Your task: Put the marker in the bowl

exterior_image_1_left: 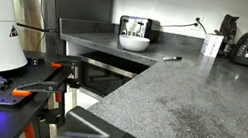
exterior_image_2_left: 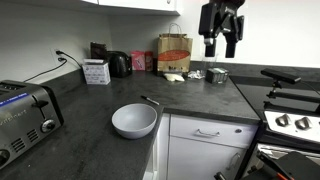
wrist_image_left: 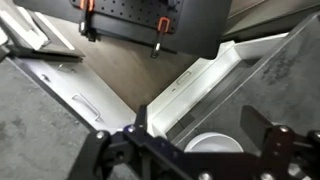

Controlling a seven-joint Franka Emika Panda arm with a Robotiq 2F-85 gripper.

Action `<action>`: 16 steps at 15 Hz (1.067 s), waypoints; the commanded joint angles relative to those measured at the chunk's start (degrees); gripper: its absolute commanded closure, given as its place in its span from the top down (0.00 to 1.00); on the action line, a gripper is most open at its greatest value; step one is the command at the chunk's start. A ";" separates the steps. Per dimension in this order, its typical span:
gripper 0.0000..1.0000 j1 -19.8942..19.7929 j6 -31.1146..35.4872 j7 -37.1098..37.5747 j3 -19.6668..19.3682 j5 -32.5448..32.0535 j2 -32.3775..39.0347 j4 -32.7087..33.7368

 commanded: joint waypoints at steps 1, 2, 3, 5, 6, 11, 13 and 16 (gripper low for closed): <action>1.00 0.01 10.43 -5.19 0.89 -4.30 9.50 1.70; 1.00 0.24 14.37 -6.81 0.61 -4.88 13.68 2.66; 1.00 0.28 17.70 -7.78 0.50 -5.18 17.49 3.80; 1.00 0.13 24.61 -8.58 0.76 -5.98 25.87 7.40; 1.00 0.11 26.27 -8.86 0.94 -6.49 30.03 10.05; 1.00 -0.01 27.26 -10.74 2.44 -9.94 48.04 25.64; 1.00 0.16 26.39 -10.62 2.93 -11.62 54.38 32.56; 1.00 0.29 25.31 -11.07 3.43 -13.44 62.98 42.23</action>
